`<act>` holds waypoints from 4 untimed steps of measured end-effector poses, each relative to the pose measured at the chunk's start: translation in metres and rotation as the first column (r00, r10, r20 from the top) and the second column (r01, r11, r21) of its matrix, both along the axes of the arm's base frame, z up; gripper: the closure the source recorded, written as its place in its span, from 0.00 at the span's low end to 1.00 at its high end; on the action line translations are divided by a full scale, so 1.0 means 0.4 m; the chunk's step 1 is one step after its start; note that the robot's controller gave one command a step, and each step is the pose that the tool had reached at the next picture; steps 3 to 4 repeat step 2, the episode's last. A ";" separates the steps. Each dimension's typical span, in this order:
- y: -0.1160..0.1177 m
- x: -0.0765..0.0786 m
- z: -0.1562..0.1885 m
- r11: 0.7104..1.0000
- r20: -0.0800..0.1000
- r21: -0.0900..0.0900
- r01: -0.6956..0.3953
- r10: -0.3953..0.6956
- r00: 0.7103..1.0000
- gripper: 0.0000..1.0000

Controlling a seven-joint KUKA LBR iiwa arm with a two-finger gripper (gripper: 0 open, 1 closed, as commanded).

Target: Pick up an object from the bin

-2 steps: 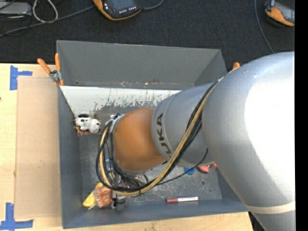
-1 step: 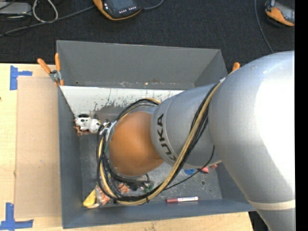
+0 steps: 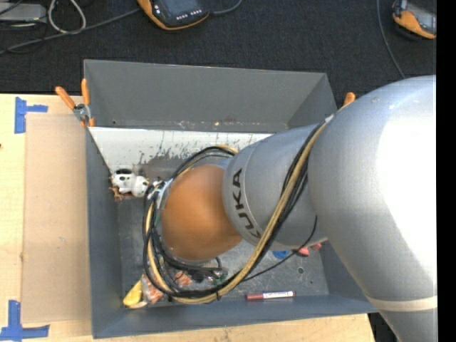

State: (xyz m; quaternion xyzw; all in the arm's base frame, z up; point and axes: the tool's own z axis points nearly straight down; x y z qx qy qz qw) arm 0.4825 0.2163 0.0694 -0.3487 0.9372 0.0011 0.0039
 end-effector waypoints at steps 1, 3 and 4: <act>-0.008 0.031 0.166 1.000 -0.005 -0.001 -0.010 0.010 1.000 1.00; -0.023 0.030 0.408 1.000 -0.011 -0.004 -0.002 0.002 1.000 1.00; -0.023 0.030 0.408 1.000 -0.011 -0.004 -0.002 0.002 1.000 1.00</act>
Offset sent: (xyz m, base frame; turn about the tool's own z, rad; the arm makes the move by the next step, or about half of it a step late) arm 0.0123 -0.0116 0.1845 -0.0031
